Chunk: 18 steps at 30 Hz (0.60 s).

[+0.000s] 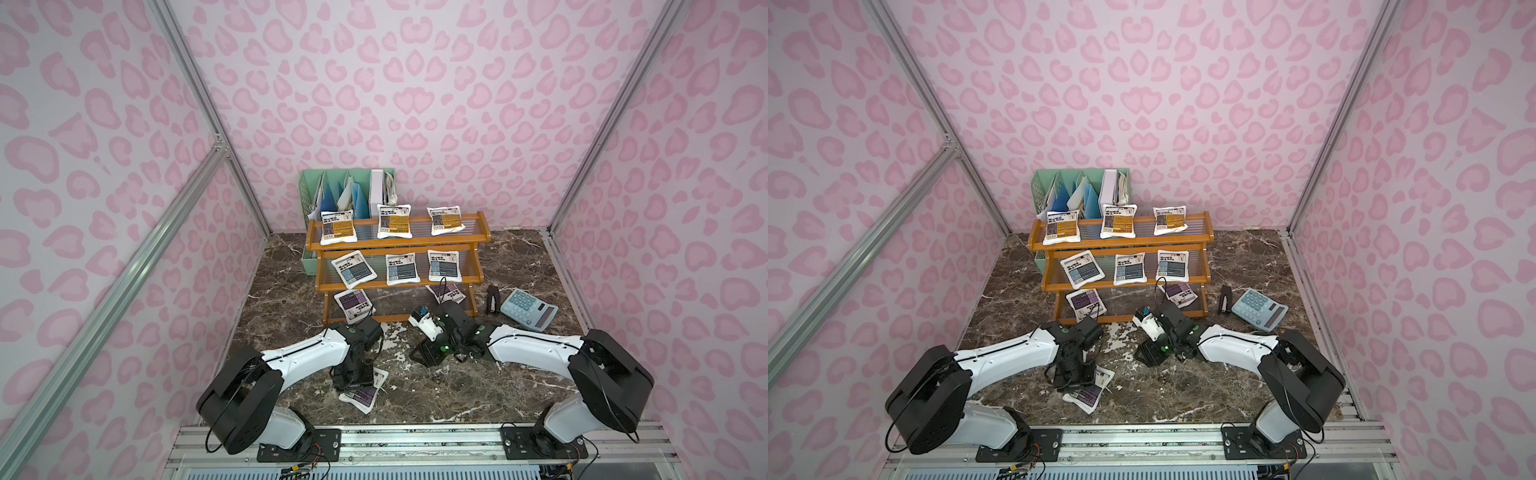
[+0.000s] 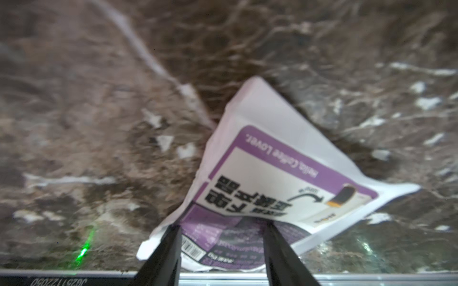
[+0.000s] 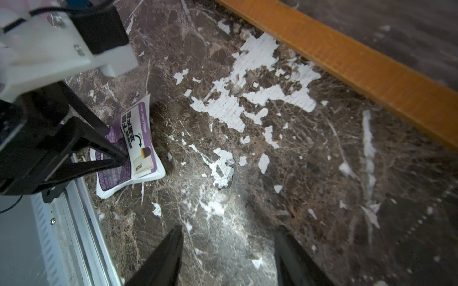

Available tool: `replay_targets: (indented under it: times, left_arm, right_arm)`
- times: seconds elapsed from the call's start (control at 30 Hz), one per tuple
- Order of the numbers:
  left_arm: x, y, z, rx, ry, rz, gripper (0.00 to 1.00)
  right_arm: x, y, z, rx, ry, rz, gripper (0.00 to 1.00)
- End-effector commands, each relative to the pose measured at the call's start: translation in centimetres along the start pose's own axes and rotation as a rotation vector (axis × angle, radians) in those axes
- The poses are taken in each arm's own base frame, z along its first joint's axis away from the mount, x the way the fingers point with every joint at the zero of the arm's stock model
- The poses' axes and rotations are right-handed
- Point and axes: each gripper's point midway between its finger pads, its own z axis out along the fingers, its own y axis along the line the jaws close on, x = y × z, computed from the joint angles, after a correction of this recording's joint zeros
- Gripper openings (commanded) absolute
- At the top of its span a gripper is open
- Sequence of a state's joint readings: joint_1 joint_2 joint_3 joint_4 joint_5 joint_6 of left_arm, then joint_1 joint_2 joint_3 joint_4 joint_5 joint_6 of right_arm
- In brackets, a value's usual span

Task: Place the bagged coffee beans on the shelf by color
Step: Move the bagged coffee beans to the center of the board.

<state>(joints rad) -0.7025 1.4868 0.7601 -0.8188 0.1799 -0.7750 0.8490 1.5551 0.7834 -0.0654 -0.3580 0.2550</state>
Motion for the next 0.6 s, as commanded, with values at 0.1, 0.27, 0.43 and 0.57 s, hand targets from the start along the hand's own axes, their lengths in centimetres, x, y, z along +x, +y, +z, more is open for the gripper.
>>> replay_targets:
  times: [0.1, 0.27, 0.43, 0.57]
  left_arm:
    - [-1.5, -6.1, 1.0, 0.169, -0.003, 0.192, 0.54]
    - [-1.4, -7.1, 1.8, 0.152, 0.013, 0.243, 0.54]
    - [-1.7, -7.2, 1.9, 0.145, 0.001, 0.26, 0.53]
    - [-2.2, -7.2, 1.3, 0.14, -0.036, 0.266, 0.53]
  right_arm:
    - [-1.2, 0.4, 0.8, -0.027, -0.031, -0.026, 0.62]
    - [-0.5, 0.5, 2.8, -0.057, 0.019, -0.049, 0.63]
    - [1.2, 1.7, 4.9, -0.117, 0.089, -0.107, 0.63]
    - [2.4, 3.4, 5.6, -0.201, 0.118, -0.144, 0.62]
